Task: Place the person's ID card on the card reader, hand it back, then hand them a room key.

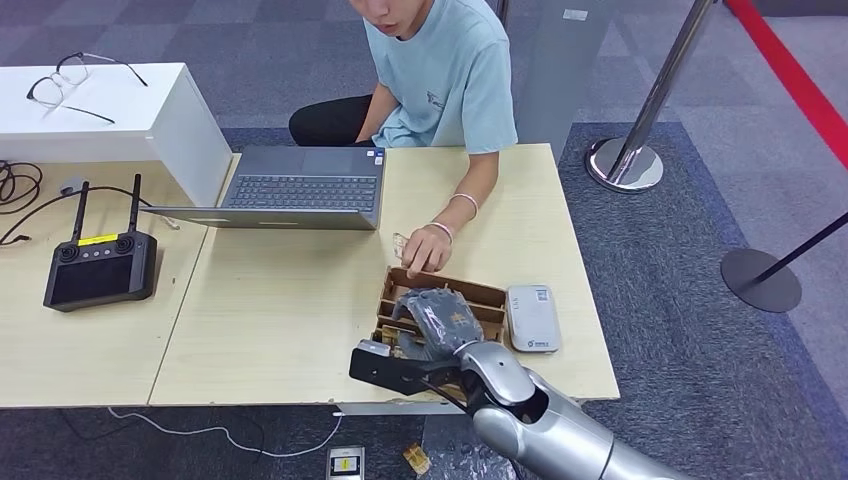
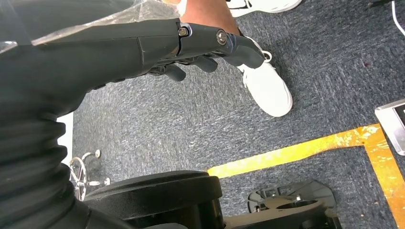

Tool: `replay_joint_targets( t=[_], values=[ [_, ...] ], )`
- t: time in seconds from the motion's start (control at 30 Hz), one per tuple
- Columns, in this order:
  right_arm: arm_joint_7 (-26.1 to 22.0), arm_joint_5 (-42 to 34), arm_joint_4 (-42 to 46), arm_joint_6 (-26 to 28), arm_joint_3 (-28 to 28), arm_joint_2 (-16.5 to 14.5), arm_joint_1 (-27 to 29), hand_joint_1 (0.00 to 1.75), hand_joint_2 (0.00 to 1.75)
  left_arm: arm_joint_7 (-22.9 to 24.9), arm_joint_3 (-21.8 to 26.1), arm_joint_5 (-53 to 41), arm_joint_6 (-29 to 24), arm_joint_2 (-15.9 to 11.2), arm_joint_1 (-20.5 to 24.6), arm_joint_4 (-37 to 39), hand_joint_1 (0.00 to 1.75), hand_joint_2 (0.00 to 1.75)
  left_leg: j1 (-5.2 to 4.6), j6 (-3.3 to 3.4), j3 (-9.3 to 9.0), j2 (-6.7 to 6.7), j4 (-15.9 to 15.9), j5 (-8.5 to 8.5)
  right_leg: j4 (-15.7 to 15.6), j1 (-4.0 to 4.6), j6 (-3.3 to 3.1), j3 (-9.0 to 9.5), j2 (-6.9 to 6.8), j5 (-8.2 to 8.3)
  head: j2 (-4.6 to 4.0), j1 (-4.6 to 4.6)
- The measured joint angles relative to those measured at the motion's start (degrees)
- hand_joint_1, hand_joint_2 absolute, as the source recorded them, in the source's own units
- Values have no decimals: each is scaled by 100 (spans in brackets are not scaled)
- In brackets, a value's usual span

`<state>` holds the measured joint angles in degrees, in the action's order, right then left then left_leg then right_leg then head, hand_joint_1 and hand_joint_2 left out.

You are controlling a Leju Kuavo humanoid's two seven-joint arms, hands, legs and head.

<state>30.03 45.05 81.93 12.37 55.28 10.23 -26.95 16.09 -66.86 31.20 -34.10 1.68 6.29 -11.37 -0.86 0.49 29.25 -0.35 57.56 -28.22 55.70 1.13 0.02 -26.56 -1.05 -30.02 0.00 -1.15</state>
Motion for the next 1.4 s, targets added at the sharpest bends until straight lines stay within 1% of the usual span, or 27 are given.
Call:
replay_joint_targets(
  t=[0.37,0.57,0.67,0.83,0.97,1.23,1.4],
  values=[
    [33,140,364,-2,0,32,29,81,175,-13,0,4,-5,0,-1,0,0,175,0,0,1,0,0,0,0,0,0,1,0,0,-1,-1],
    [33,179,517,-3,0,46,29,82,175,-37,0,10,-19,2,-1,0,0,175,0,0,1,0,1,0,0,0,0,2,0,0,-1,-1],
    [33,179,552,-15,0,60,34,79,175,-37,0,10,-19,2,-1,0,0,175,-1,0,1,0,1,0,0,-1,0,1,0,0,0,-1],
    [39,161,539,-45,0,75,75,77,175,-27,0,-5,-19,2,0,0,0,175,0,0,1,0,0,0,0,0,0,1,0,0,0,-1],
    [40,129,478,-46,0,76,95,84,175,-3,0,-16,-18,2,0,-1,0,175,0,0,1,0,0,0,0,0,0,1,0,0,0,0],
    [38,62,275,-31,0,75,104,88,175,27,0,-41,-10,2,2,-1,0,175,0,0,2,0,0,0,0,0,0,1,0,0,0,-1],
    [38,61,151,-17,-9,76,97,86,175,40,0,-45,-2,2,2,-1,0,175,0,0,2,0,0,0,0,0,0,1,0,0,0,-1]
  ],
)
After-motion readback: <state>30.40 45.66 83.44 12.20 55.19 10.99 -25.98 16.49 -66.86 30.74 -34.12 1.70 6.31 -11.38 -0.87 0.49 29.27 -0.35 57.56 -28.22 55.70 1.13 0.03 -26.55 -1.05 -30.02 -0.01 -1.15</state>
